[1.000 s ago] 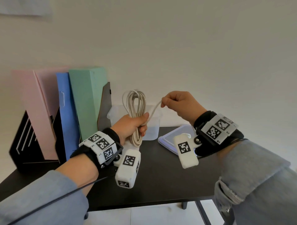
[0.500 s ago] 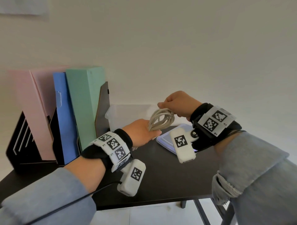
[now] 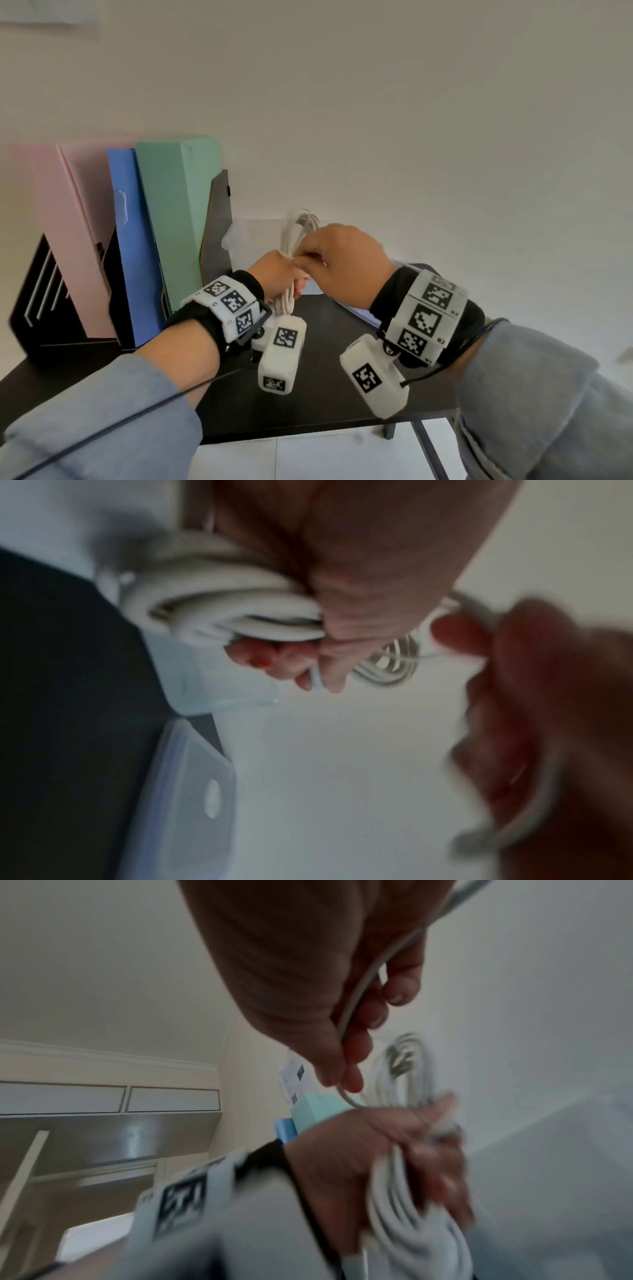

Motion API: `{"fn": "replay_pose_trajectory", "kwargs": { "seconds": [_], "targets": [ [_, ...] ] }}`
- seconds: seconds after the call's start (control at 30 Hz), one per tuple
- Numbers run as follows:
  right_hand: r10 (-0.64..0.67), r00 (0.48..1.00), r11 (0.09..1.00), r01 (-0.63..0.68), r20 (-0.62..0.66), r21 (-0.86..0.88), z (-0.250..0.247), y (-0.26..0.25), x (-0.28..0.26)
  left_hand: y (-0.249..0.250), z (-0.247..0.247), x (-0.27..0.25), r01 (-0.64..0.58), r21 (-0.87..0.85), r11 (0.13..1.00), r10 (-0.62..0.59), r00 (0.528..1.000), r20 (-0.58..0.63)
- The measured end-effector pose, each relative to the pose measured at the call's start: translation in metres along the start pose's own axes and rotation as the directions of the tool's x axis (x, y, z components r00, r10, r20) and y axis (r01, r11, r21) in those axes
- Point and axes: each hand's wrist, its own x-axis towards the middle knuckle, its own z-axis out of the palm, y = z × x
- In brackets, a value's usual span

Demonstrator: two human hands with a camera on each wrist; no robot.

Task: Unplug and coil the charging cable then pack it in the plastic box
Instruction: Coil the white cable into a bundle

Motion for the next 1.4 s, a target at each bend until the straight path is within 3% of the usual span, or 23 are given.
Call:
{"fn": "replay_pose_trajectory", "kwargs": {
  "seconds": [0.07,0.13,0.33,0.4,0.53,0.6,0.67,0.73,0.87,0.97,1.0,1.07,1.13,1.3,1.4],
  "targets": [
    [0.080,0.997,0.976,-0.079,0.000,0.202,0.006,0.006,-0.005,0.000,-0.005,-0.001,0.009,-0.285,0.959,0.005,0.999,0.049],
    [0.183,0.983,0.914,-0.164,-0.017,0.372,0.007,0.016,-0.007,0.000,-0.008,0.000,0.004,-0.410,0.912,0.045,0.993,0.109],
    [0.285,0.958,0.876,-0.252,-0.019,0.412,-0.001,0.049,-0.004,-0.003,-0.011,-0.001,0.014,-0.575,0.818,0.128,0.970,0.205],
    [0.283,0.959,0.881,-0.248,-0.028,0.402,0.001,0.061,-0.003,-0.004,-0.012,-0.003,0.014,-0.590,0.807,0.152,0.961,0.231],
    [0.208,0.959,0.978,-0.201,-0.191,0.056,0.009,0.067,0.001,-0.002,-0.006,-0.007,0.002,-0.579,0.815,0.182,0.948,0.260],
    [0.192,0.950,0.976,-0.159,-0.245,0.151,0.011,0.063,0.004,-0.003,-0.003,-0.005,-0.012,-0.545,0.838,0.181,0.950,0.256],
    [0.278,0.939,0.921,-0.200,-0.204,0.336,0.014,0.059,0.005,-0.003,-0.004,-0.002,-0.029,-0.516,0.856,0.185,0.950,0.253],
    [0.411,0.904,0.768,-0.274,-0.118,0.578,0.017,0.055,0.005,-0.001,-0.004,-0.002,-0.056,-0.484,0.874,0.212,0.938,0.273],
    [0.511,0.853,0.304,-0.293,0.105,0.907,0.020,0.050,0.004,0.002,0.002,-0.006,-0.123,-0.358,0.926,0.229,0.935,0.271],
    [0.504,0.813,-0.149,-0.250,0.292,0.957,0.013,0.051,0.007,0.002,0.009,-0.007,-0.117,-0.292,0.949,0.195,0.947,0.256],
    [0.501,0.798,-0.249,-0.236,0.334,0.939,0.010,0.052,0.007,0.002,0.009,-0.006,-0.110,-0.279,0.954,0.183,0.951,0.251],
    [0.487,0.784,-0.338,-0.239,0.386,0.911,0.008,0.055,0.008,0.001,0.008,-0.004,-0.090,-0.273,0.958,0.159,0.958,0.239],
    [0.463,0.791,-0.327,-0.267,0.400,0.907,0.010,0.059,0.008,0.000,0.007,-0.003,-0.072,-0.298,0.952,0.144,0.963,0.228],
    [0.484,0.754,-0.140,-0.434,0.444,0.890,0.014,0.061,0.007,0.002,0.007,-0.003,-0.042,-0.324,0.945,0.119,0.968,0.219],
    [0.446,0.761,-0.092,-0.485,0.471,0.870,0.017,0.064,0.006,0.002,0.006,-0.003,-0.037,-0.305,0.952,0.112,0.966,0.233]
  ]
}}
